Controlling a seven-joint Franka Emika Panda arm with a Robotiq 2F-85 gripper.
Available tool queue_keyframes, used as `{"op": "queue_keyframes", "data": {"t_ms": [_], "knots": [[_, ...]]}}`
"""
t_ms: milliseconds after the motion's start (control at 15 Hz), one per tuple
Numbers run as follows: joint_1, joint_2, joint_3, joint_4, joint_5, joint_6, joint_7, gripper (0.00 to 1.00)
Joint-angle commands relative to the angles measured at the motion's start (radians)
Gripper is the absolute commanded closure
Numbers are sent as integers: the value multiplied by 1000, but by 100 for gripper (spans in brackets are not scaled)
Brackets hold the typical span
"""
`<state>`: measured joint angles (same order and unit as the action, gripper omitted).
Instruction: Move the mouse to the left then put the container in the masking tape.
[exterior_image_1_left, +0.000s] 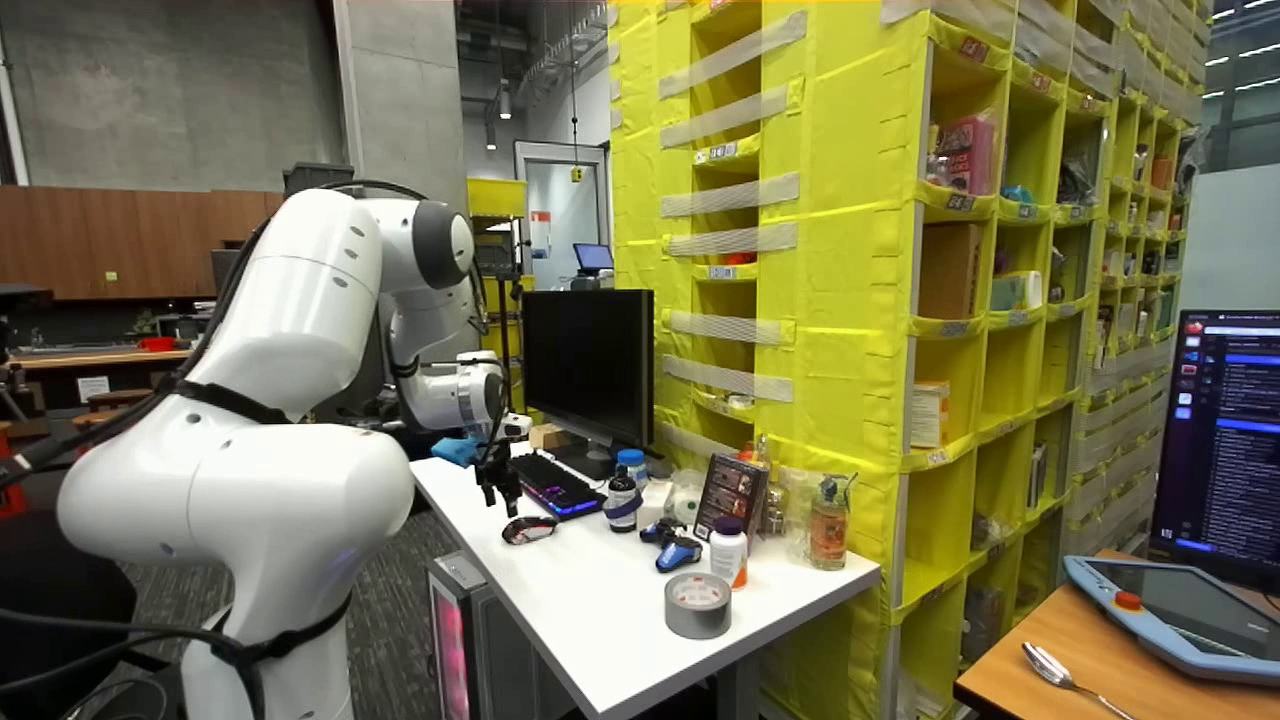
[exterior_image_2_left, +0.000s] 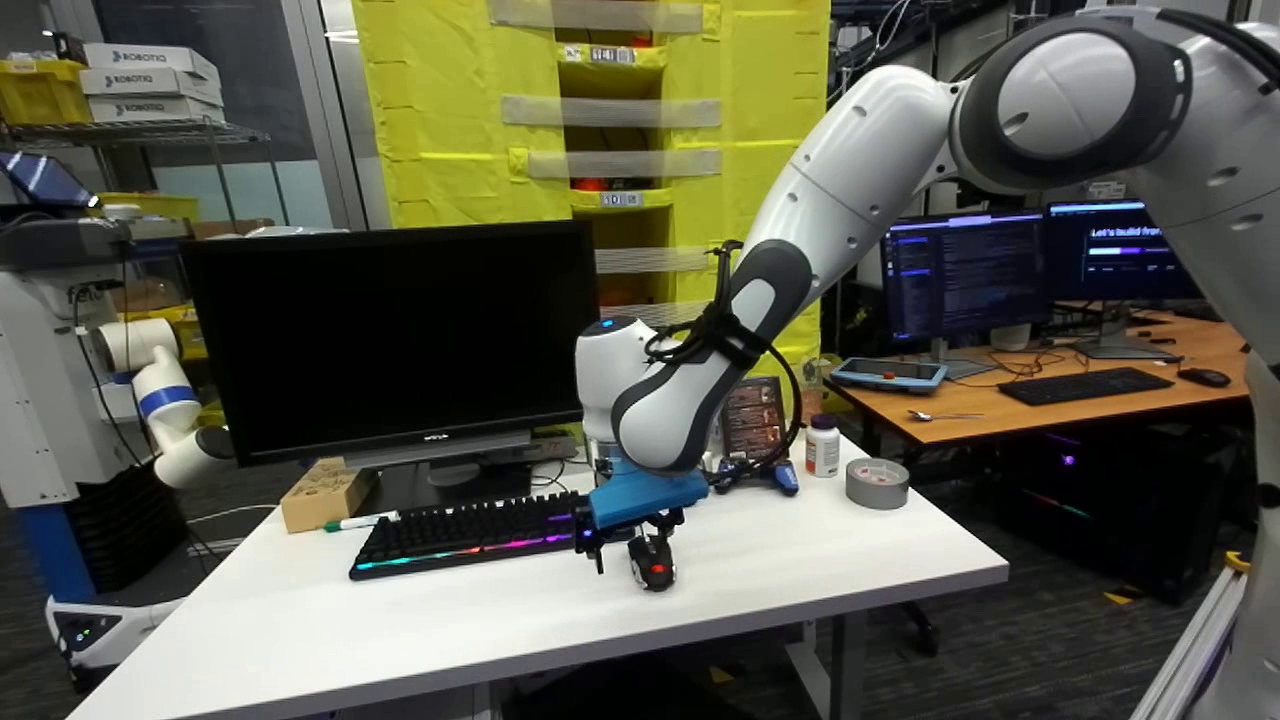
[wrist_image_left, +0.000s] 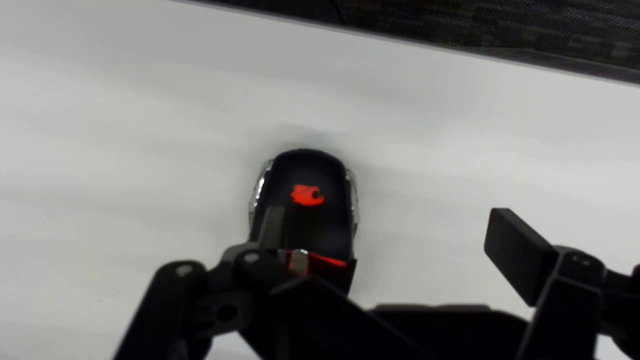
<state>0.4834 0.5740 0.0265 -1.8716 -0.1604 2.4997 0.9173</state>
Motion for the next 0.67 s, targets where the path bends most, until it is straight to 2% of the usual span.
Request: {"op": "queue_keyframes", "data": {"t_ms": [0,600], "knots": [[-23,5,-4,13,16,-16,19,0],[-31,26,4,28,22,-25,20,0]]}}
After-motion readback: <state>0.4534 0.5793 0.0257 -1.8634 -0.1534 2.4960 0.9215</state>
